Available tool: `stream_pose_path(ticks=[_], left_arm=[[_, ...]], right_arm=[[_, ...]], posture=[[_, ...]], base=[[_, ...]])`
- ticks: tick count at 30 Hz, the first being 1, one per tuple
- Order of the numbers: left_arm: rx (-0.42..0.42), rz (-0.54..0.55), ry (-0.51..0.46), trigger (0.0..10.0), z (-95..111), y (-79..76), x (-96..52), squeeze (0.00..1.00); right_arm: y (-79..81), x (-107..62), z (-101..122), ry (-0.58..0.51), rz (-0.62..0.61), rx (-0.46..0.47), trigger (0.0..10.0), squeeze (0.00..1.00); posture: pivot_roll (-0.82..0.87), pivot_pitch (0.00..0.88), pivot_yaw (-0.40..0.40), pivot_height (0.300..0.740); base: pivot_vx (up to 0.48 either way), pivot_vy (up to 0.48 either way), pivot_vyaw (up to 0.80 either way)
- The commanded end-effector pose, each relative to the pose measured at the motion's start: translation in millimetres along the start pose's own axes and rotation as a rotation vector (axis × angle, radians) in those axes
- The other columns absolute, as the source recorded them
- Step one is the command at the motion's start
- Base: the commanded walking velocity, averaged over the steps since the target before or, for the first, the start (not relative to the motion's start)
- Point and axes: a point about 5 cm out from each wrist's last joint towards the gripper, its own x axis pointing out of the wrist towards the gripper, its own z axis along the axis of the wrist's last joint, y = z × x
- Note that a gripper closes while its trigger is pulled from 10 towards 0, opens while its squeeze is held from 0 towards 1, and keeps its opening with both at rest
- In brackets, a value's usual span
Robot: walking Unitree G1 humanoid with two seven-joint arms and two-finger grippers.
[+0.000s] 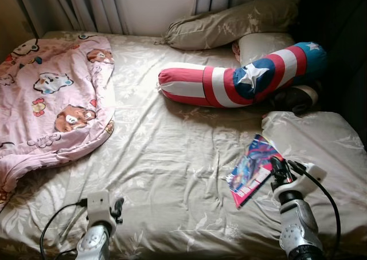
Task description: Clean up the room
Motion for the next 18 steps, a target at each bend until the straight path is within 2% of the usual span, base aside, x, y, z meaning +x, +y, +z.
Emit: stream_pose_path(ticks=[1,3,6,10,14,15,16,17,18], left_arm=[[-0.028,0.038,-0.011,10.0,0.1,5.8,-1.1,0.0],[-0.031,0.047,-0.014,10.0,0.2,7.9,-1.5,0.0],[-0.031,0.058,-0.023,10.0,-1.9,13.2,-4.5,0.0],[-0.021,0.057,-0.021,10.0,-5.9,15.9,-8.0,0.0],[-0.017,0.054,-0.054,10.0,0.5,16.4,-6.0,0.0],[-0.026,0.051,-0.083,10.0,7.4,15.8,-3.2,0.0],[-0.026,0.051,-0.083,10.0,7.4,15.8,-3.2,0.0],[-0.03,0.042,-0.107,10.0,12.6,13.8,-1.3,0.0],[-0.031,0.033,-0.117,10.0,14.5,11.8,-0.5,0.0]], right_arm=[[18.5,11.1,15.6,-0.045,0.12,-0.004,10.0,0.0],[26.3,13.9,18.9,-0.05,0.167,0.009,10.0,0.0],[46.5,17.1,21.5,-0.054,0.28,0.018,10.0,0.0],[49.2,18.8,19.4,-0.066,0.255,0.055,10.0,0.0],[49.9,21.7,14.2,-0.057,0.168,-0.085,10.0,0.0],[50.3,24.3,15.9,-0.061,0.132,-0.139,10.0,0.0],[50.3,24.3,15.9,-0.061,0.132,-0.139,10.0,0.0],[53.5,25.2,15.5,-0.049,0.146,-0.254,10.0,0.0],[55.2,24.8,14.7,-0.047,0.163,-0.278,10.0,0.0]], posture=[[-0.03,0.078,-0.081,0.74],[-0.02,0.072,-0.08,0.74],[-0.03,0.072,-0.07,0.74],[-0.03,0.073,-0.05,0.74],[-0.01,0.061,-0.045,0.74],[-0.01,0.058,-0.044,0.74],[-0.01,0.058,-0.044,0.74],[-0.01,0.033,-0.034,0.74],[-0.01,0.022,-0.03,0.74]], base=[[0.0,0.0,0.0],[0.0,0.0,0.0],[0.0,0.0,0.0],[0.0,0.0,0.0],[0.0,0.0,0.0],[0.0,0.0,0.0],[0.0,0.0,0.0],[0.0,0.0,0.0],[0.0,0.0,0.0]])
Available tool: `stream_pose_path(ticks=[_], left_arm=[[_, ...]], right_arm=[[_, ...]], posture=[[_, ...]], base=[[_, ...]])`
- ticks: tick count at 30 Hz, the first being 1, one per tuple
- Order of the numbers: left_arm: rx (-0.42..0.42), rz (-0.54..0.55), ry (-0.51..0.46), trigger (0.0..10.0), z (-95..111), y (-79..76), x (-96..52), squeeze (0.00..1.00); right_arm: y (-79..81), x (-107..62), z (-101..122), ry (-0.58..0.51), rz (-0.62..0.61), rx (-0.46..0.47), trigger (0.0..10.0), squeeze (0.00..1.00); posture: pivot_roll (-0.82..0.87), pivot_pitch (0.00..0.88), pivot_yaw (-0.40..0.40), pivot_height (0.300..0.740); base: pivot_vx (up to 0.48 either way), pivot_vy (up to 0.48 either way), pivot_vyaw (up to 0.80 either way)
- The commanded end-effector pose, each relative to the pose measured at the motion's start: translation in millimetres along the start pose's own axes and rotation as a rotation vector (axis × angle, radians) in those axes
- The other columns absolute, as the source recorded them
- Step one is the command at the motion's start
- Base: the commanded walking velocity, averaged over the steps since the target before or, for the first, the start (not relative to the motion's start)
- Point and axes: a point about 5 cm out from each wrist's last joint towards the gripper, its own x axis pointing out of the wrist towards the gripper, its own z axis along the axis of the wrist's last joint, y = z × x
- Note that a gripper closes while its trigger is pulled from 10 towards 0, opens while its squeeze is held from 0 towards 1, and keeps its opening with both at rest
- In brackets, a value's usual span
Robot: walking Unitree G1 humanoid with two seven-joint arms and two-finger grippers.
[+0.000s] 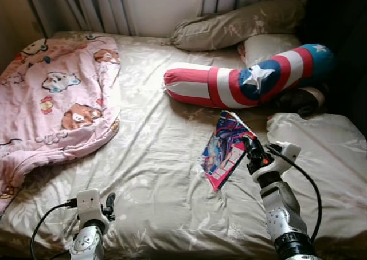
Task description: Clean up the room
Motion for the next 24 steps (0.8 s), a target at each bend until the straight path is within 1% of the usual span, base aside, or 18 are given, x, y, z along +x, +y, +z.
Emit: stream_pose_path(ticks=[1,5,6,7,8,10,11,12,13,15,16,19,24], left_arm=[[-0.002,-0.02,-0.04,10.0,7.9,-4.3,3.2,0.0],[0.0,-0.04,-0.068,10.0,13.4,-8.1,5.3,0.0],[0.017,-0.049,-0.096,10.0,20.6,-7.8,8.1,0.0],[0.017,-0.049,-0.096,10.0,20.6,-7.8,8.1,0.0],[0.055,-0.064,-0.125,10.0,26.1,-7.7,9.4,0.0],[0.073,-0.072,-0.135,10.0,27.2,-8.1,9.3,0.0],[0.05,-0.065,-0.145,10.0,28.6,-8.9,9.3,0.0],[0.048,-0.068,-0.151,10.0,29.4,-9.6,9.3,0.0],[0.05,-0.072,-0.155,10.0,30.1,-10.1,9.4,0.0],[0.064,-0.089,-0.173,10.0,32.8,-12.9,9.6,0.0],[0.072,-0.1,-0.182,10.0,33.6,-14.4,9.2,0.0],[0.067,-0.103,-0.191,10.0,34.6,-14.7,8.6,0.0],[0.071,-0.104,-0.201,10.0,36.5,-13.3,8.5,0.0]], right_arm=[[4.6,4.4,8.8,-0.033,0.035,-0.074,10.0,0.0],[3.5,2.6,7.8,-0.038,0.03,-0.065,10.0,0.0],[1.3,2.7,8.2,-0.044,0.001,-0.068,10.0,0.0],[1.3,2.7,8.2,-0.044,0.001,-0.068,10.0,0.0],[0.6,1.6,6.6,-0.047,-0.005,-0.073,10.0,0.0],[0.3,0.6,5.4,-0.046,-0.003,-0.078,10.0,0.0],[-0.3,0.4,3.4,-0.028,-0.009,-0.11,10.0,0.0],[-0.7,0.4,3.3,-0.027,-0.009,-0.119,10.0,0.0],[-0.9,0.6,3.6,-0.027,-0.01,-0.123,10.0,0.0],[-4.8,1.2,4.2,-0.024,-0.048,-0.134,10.0,0.0],[-5.6,1.0,4.4,-0.03,-0.057,-0.12,10.0,0.0],[-7.5,-0.6,3.0,-0.018,-0.055,-0.156,10.0,0.0],[-10.6,-3.3,2.6,-0.032,-0.094,-0.162,10.0,0.0]], posture=[[-0.01,0.016,-0.027,0.74],[-0.02,0.013,-0.036,0.74],[-0.01,0.043,-0.047,0.74],[-0.01,0.043,-0.047,0.74],[-0.01,0.043,-0.048,0.74],[-0.01,0.034,-0.051,0.74],[-0.01,0.051,-0.051,0.74],[-0.01,0.06,-0.054,0.74],[-0.01,0.065,-0.055,0.74],[-0.01,0.077,-0.054,0.74],[-0.01,0.09,-0.054,0.74],[0.0,0.111,-0.05,0.74],[-0.01,0.126,-0.048,0.74]], base=[[0.0,0.0,0.0],[0.0,0.0,0.0],[0.0,0.0,0.0],[0.0,0.0,0.0],[0.0,0.0,0.0],[0.0,0.0,0.0],[0.0,0.0,0.0],[0.0,0.0,0.0],[0.0,0.0,0.0],[0.0,0.0,0.0],[0.0,0.0,0.0],[0.0,0.0,0.0],[0.0,0.0,0.0]])
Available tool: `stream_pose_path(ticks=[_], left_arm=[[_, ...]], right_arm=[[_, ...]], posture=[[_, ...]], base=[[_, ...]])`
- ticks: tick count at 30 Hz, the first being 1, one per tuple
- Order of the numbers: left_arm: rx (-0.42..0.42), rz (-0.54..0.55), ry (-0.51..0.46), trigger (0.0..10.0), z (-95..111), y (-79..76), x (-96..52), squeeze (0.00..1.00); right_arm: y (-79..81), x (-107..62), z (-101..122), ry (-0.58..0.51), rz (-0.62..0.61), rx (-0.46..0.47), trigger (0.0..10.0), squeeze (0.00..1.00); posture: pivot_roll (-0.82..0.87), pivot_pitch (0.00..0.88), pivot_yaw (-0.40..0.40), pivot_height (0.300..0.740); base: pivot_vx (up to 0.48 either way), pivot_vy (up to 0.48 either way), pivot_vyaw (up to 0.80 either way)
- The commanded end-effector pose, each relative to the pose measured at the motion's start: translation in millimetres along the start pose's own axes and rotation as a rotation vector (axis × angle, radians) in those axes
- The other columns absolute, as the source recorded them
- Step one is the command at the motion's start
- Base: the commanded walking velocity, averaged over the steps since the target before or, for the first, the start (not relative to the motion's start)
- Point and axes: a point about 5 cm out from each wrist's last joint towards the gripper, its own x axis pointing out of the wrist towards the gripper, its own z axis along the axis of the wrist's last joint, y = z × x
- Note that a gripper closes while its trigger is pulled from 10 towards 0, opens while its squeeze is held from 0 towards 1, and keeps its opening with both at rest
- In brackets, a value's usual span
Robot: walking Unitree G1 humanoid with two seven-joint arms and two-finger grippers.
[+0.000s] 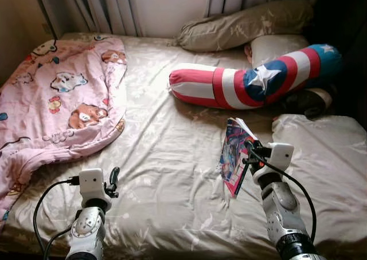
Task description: Clean up the room
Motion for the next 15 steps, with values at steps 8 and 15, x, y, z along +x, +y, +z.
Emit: stream_pose_path(ticks=[8,15], left_arm=[[0.023,-0.008,-0.024,10.0,2.2,4.6,-3.5,0.0],[0.025,-0.023,-0.037,10.0,3.4,2.2,-5.2,0.0]], right_arm=[[-3.9,-3.3,-3.0,0.001,-0.043,-0.022,10.0,0.0],[-13.1,-6.1,0.8,-0.029,-0.084,-0.015,10.0,0.0]], posture=[[0.01,0.163,-0.045,0.735],[0.0,0.176,-0.05,0.716]], base=[[0.0,0.0,0.0],[0.0,0.0,0.0]])
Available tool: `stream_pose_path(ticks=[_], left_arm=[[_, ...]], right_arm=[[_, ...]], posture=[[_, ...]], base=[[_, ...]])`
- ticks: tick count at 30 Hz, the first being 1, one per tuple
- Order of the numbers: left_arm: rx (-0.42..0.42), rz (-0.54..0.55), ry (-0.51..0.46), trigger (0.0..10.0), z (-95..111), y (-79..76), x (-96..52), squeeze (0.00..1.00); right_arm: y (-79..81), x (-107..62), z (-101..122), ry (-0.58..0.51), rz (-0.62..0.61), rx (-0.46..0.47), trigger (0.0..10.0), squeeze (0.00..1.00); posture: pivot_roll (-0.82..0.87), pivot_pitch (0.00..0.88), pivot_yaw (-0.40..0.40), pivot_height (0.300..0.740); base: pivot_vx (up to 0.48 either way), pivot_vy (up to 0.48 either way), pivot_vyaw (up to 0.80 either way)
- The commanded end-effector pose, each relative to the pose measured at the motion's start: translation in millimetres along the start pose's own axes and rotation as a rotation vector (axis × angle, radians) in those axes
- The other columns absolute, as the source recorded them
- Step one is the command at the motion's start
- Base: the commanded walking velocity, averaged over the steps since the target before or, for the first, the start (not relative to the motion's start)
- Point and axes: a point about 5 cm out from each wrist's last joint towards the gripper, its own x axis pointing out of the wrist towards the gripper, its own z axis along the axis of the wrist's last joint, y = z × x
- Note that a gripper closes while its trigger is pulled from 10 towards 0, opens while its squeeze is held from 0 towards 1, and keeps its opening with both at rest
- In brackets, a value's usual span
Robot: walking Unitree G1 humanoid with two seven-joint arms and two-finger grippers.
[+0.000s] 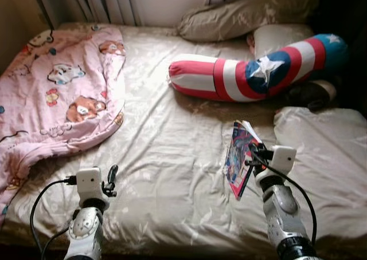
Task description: Clean up the room
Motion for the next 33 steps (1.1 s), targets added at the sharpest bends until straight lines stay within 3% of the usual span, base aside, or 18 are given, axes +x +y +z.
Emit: stream_pose_path(ticks=[1,33], left_arm=[[0.014,-0.019,-0.001,10.0,-0.7,-1.3,-2.0,0.0],[0.013,-0.021,-0.013,10.0,0.2,-4.7,-6.0,0.0]], right_arm=[[-6.6,-1.0,5.6,-0.038,-0.031,0.006,10.0,0.0],[-1.6,3.2,7.2,-0.037,0.008,0.013,10.0,0.0]], posture=[[0.0,0.176,-0.053,0.716],[0.02,0.143,-0.066,0.681]], base=[[0.0,0.0,0.0],[0.0,0.0,0.0]])
